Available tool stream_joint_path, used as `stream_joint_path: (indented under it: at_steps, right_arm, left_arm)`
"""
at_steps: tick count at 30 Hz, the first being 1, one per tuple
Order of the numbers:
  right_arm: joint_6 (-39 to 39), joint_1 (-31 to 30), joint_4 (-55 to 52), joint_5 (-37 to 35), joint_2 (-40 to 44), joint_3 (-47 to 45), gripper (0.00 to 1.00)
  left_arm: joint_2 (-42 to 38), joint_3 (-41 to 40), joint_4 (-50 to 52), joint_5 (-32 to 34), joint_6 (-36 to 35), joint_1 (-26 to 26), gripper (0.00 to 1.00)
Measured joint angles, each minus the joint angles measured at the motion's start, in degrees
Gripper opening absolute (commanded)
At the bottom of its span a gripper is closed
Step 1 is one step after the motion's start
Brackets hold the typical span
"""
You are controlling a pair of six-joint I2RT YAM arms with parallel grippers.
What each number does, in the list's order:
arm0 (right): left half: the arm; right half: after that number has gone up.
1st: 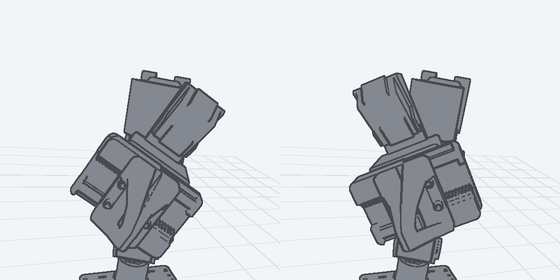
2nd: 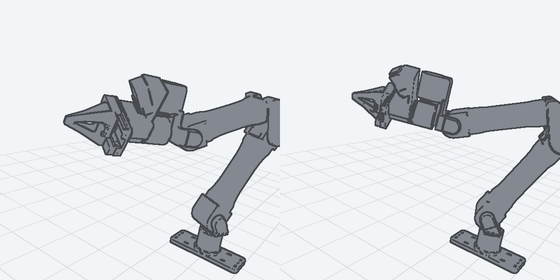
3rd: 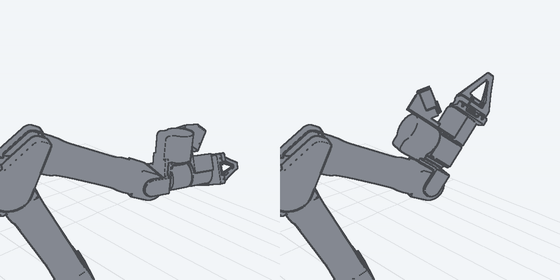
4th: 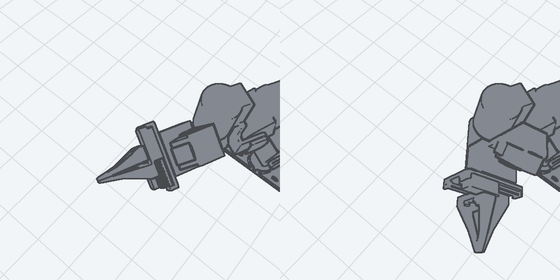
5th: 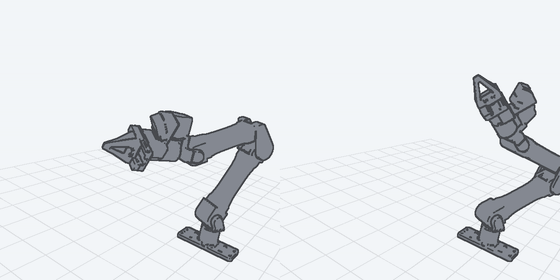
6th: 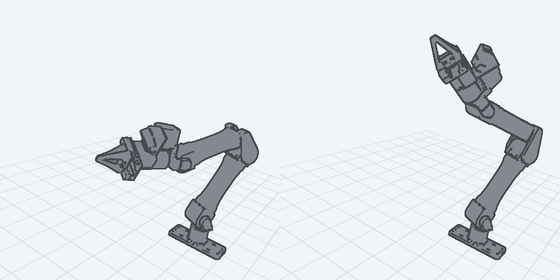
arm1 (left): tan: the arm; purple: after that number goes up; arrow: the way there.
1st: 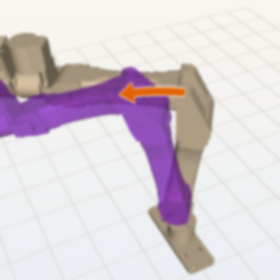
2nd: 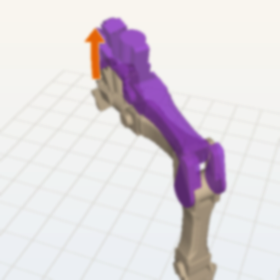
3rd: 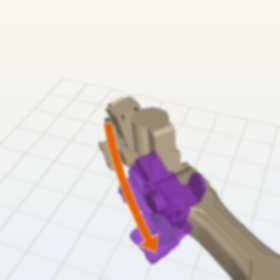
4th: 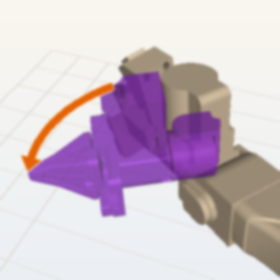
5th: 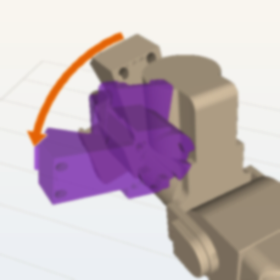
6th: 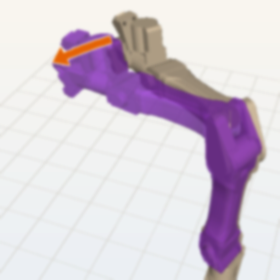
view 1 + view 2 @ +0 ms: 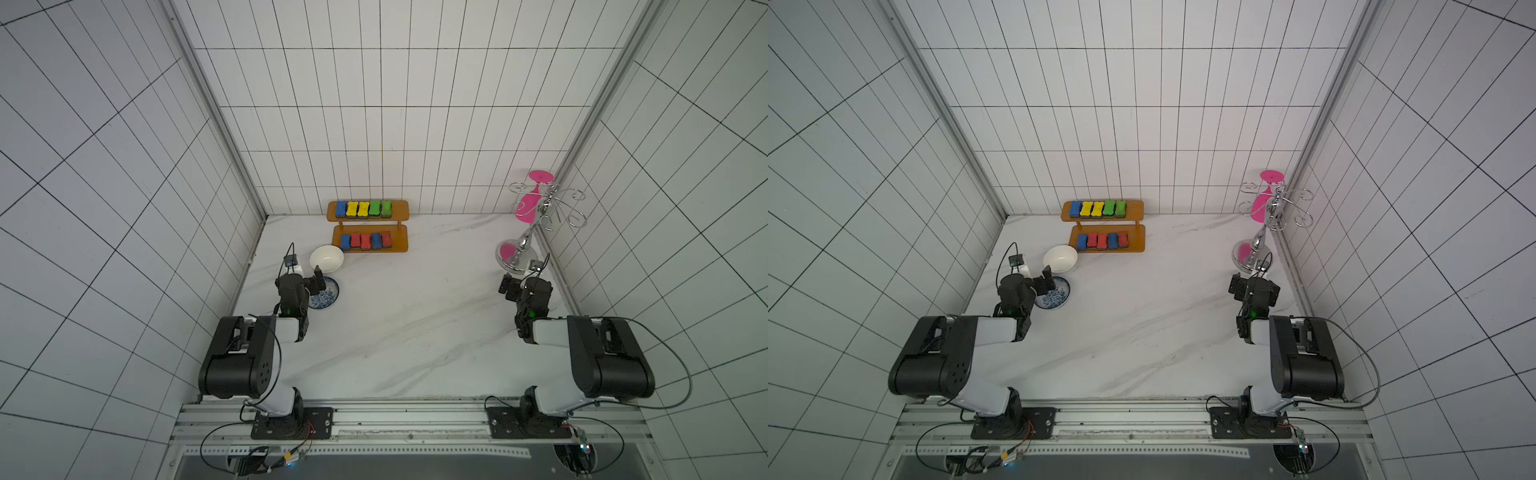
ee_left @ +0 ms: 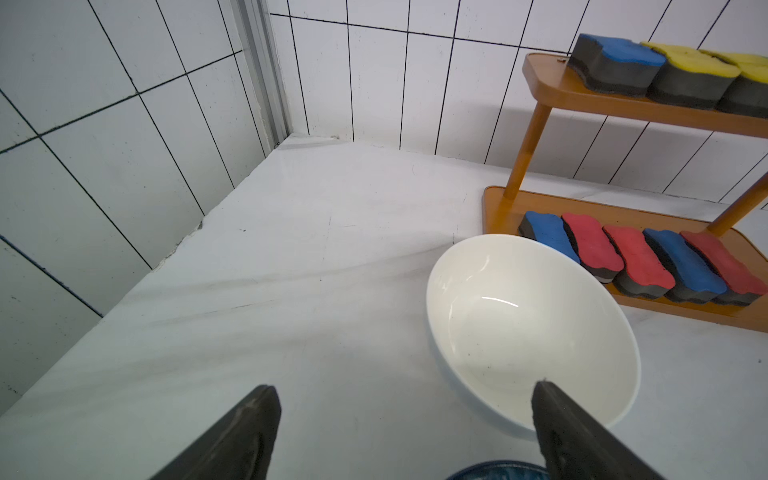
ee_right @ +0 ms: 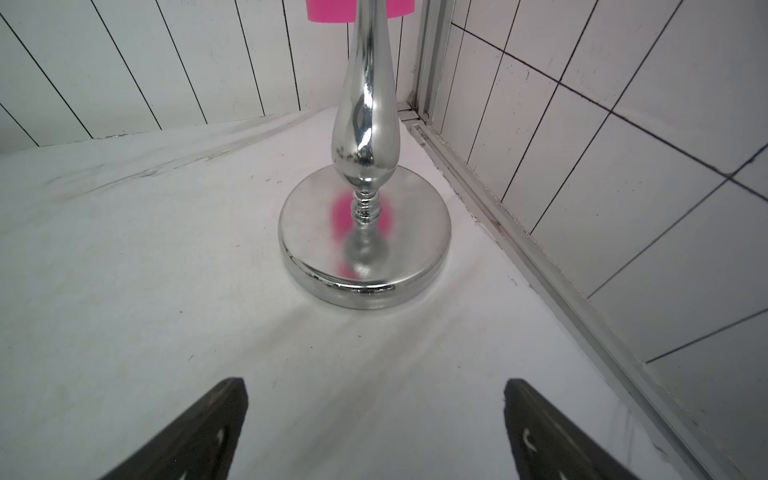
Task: Remove the whiteboard erasers from the shelf
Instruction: Move the shelf to the center of the board.
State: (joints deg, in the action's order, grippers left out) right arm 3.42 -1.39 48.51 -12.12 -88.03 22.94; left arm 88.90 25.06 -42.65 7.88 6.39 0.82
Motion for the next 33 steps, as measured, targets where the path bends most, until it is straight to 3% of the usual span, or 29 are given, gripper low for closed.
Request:
stream_joint_path:
  at_steps: [18, 22, 24, 25, 29, 33]
  right_arm:
    - [-0.2, 0.0, 0.0, 0.7, 0.1, 0.0, 0.99]
    - [-1.7, -4.0, -8.2, -5.1, 7.1, 0.9, 0.98]
    - [-0.3, -8.3, -16.1, -7.7, 11.6, 5.5, 0.82]
    - [0.7, -10.1, -18.6, -8.1, 12.4, 8.2, 0.79]
    - [5.8, -17.1, -26.1, -6.6, 11.1, 21.2, 0.79]
    - [10.2, -20.6, -32.7, -2.6, 2.3, 35.2, 0.79]
  left_arm:
    - [-0.1, 0.2, 0.3, 1.3, 0.0, 0.0, 0.98]
    - [-4.5, 5.3, 11.4, 4.9, 1.1, -0.3, 0.98]
    - [-7.9, 10.1, 17.4, 6.6, 3.1, -0.5, 0.98]
    - [-9.0, 12.0, 18.9, 7.0, 4.0, -0.6, 0.98]
    - [-10.4, 20.1, 22.6, 7.7, 8.5, -0.7, 0.98]
    - [-4.0, 34.6, 30.5, 6.0, 12.5, -0.7, 0.98]
